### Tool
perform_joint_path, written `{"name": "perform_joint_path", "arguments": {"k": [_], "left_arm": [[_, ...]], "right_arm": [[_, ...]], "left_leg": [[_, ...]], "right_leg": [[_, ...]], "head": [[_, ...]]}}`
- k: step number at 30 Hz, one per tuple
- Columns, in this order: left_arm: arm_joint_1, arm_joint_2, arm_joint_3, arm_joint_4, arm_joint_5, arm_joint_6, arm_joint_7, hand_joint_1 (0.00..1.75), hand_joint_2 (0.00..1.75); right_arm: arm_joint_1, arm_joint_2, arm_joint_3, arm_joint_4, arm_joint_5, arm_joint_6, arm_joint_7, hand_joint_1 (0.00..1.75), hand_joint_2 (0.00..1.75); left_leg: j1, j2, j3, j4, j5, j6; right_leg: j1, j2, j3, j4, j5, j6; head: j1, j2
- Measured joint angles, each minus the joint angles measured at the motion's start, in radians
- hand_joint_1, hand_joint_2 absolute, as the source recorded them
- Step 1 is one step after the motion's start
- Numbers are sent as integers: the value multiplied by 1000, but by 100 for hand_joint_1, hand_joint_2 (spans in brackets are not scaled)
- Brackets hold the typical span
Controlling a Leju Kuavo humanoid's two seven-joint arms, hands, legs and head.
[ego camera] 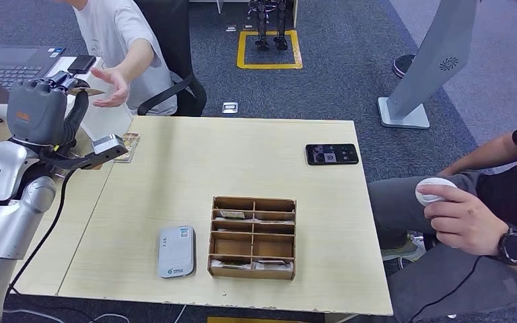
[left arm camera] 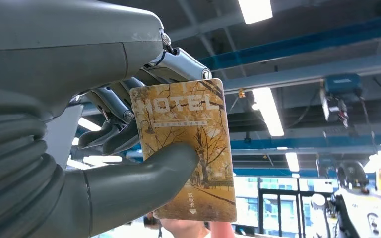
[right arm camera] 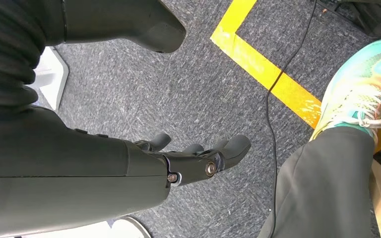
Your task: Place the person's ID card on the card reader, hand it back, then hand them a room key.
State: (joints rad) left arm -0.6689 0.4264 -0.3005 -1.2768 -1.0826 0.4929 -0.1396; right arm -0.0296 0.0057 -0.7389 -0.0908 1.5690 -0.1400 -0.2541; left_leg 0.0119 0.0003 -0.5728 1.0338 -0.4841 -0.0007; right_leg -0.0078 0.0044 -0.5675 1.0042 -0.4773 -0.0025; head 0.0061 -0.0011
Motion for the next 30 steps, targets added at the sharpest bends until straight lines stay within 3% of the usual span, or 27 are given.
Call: {"name": "perform_joint_path", "arguments": {"k": [8, 12, 30], "left_arm": [[-1, 11, -26, 20, -9, -1, 11, 175, 175], [-1, 23, -51, 39, 72, -20, 9, 0, 175], [-1, 8, -53, 39, 124, -29, 7, 0, 175]], "right_arm": [[1, 0, 2, 0, -1, -3, -2, 0, 175], [0, 3, 2, 0, -7, -1, -1, 0, 175], [-1, 13, 2, -6, -8, 0, 3, 0, 175]], "left_leg": [[0, 0, 0, 0, 0, 0], [0, 0, -1, 0, 0, 0], [0, 0, -1, 0, 0, 0]], "right_leg": [[0, 0, 0, 0, 0, 0], [0, 0, 0, 0, 0, 0], [0, 0, -1, 0, 0, 0]], "head": [[0, 0], [0, 0], [0, 0]]}}
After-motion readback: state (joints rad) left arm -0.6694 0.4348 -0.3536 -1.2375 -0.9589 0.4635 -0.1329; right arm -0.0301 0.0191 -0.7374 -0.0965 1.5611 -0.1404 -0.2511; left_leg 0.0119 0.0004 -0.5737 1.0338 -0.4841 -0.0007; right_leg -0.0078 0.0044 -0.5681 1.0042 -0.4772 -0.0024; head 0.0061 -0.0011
